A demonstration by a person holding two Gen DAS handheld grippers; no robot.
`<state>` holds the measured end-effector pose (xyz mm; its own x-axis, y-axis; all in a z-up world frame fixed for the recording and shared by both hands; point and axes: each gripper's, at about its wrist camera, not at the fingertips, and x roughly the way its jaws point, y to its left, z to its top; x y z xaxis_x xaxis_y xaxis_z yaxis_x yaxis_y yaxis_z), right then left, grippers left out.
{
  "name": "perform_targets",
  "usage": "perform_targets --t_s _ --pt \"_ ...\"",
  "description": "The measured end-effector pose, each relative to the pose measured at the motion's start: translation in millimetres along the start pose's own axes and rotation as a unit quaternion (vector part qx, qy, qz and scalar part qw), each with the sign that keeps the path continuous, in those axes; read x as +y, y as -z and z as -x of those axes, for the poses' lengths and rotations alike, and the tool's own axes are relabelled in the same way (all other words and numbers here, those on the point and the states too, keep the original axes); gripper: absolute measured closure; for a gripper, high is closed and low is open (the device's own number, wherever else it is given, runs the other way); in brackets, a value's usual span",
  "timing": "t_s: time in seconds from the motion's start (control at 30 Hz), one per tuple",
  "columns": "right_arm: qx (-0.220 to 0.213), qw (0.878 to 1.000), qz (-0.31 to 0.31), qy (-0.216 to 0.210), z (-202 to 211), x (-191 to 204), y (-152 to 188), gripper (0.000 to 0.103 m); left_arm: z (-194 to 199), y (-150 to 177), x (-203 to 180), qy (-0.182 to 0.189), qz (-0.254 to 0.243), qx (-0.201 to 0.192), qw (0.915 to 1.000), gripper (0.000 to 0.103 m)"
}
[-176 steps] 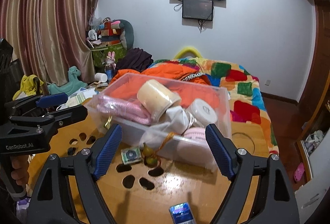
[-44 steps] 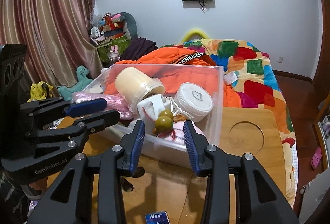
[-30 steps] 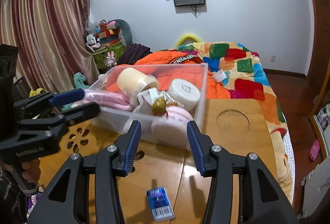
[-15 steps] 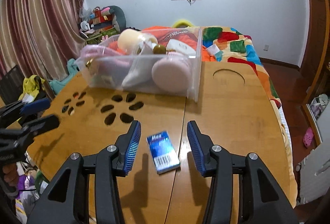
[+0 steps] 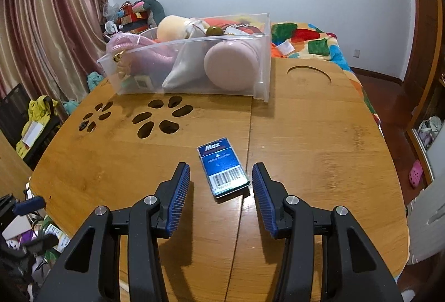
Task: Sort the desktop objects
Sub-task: 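Grasp the blue Max pack with the right tool while the left tool reaches under the table, then grasp the green spray bottle under the table with the left tool and lift it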
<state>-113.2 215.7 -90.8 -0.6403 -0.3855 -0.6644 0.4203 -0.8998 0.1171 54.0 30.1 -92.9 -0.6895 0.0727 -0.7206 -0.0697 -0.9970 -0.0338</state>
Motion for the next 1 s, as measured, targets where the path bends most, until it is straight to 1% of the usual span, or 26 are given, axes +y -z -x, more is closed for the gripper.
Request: perform_targets --t_s 0.1,0.13,0.17,0.2,0.27,0.3,0.37,0.43,0.53,0.57,0.6,0.63,0.7,0.73,0.83,0.93,1.0 --pt "-0.001 1.000 0.008 0.002 -2 5 1 0.059 -1 3 -5 0.009 -0.003 0.005 0.9999 0.037" --pt "-0.003 1.000 0.011 0.006 -2 7 1 0.059 -3 4 -6 0.023 0.002 0.014 0.9996 0.044" --pt "-0.004 1.000 0.017 0.010 -2 9 2 0.059 -6 6 -5 0.038 0.010 0.026 0.9989 0.046" --pt "-0.005 1.000 0.024 0.014 -2 10 2 0.059 -8 8 -5 0.043 0.017 0.034 0.9984 0.046" --pt "-0.006 0.999 0.029 0.018 -2 12 3 0.059 -17 13 -1 0.041 0.032 0.050 0.9974 0.049" --pt "-0.008 0.999 0.029 0.019 -2 12 3 0.059 -22 15 2 0.044 0.045 0.057 0.9964 0.053" --pt "-0.011 0.999 0.033 0.020 -3 13 4 0.058 -26 16 10 0.055 0.073 0.062 0.9939 0.054" --pt "-0.011 0.999 0.045 0.028 -3 16 5 0.060 -26 15 13 0.058 0.084 0.057 0.9931 0.056" --pt "-0.015 0.998 0.057 0.033 -1 17 6 0.062 -30 12 9 0.065 0.077 0.058 0.9932 0.057" --pt "-0.016 0.997 0.060 0.036 -1 17 6 0.065 -32 11 7 0.068 0.076 0.061 0.9930 0.057" --pt "-0.016 0.997 0.062 0.033 0 16 6 0.077 -35 10 5 0.067 0.074 0.063 0.9930 0.058" --pt "-0.014 0.998 0.063 0.027 1 16 6 0.078 -34 10 3 0.065 0.070 0.062 0.9935 0.059" --pt "-0.010 0.998 0.063 0.016 3 16 6 0.079 -31 9 0 0.062 0.061 0.056 0.9947 0.063" --pt "-0.010 0.998 0.065 0.015 3 17 6 0.079 -28 8 -2 0.061 0.056 0.052 0.9952 0.068" --pt "-0.014 0.998 0.066 0.012 5 18 6 0.079 -20 7 -4 0.065 0.050 0.048 0.9955 0.079" --pt "-0.016 0.998 0.063 0.001 7 18 6 0.079 -14 8 -6 0.080 0.046 0.051 0.9944 0.081" --pt "-0.015 0.998 0.065 -0.003 8 19 7 0.079 -14 8 -10 0.103 0.046 0.062 0.9917 0.081"
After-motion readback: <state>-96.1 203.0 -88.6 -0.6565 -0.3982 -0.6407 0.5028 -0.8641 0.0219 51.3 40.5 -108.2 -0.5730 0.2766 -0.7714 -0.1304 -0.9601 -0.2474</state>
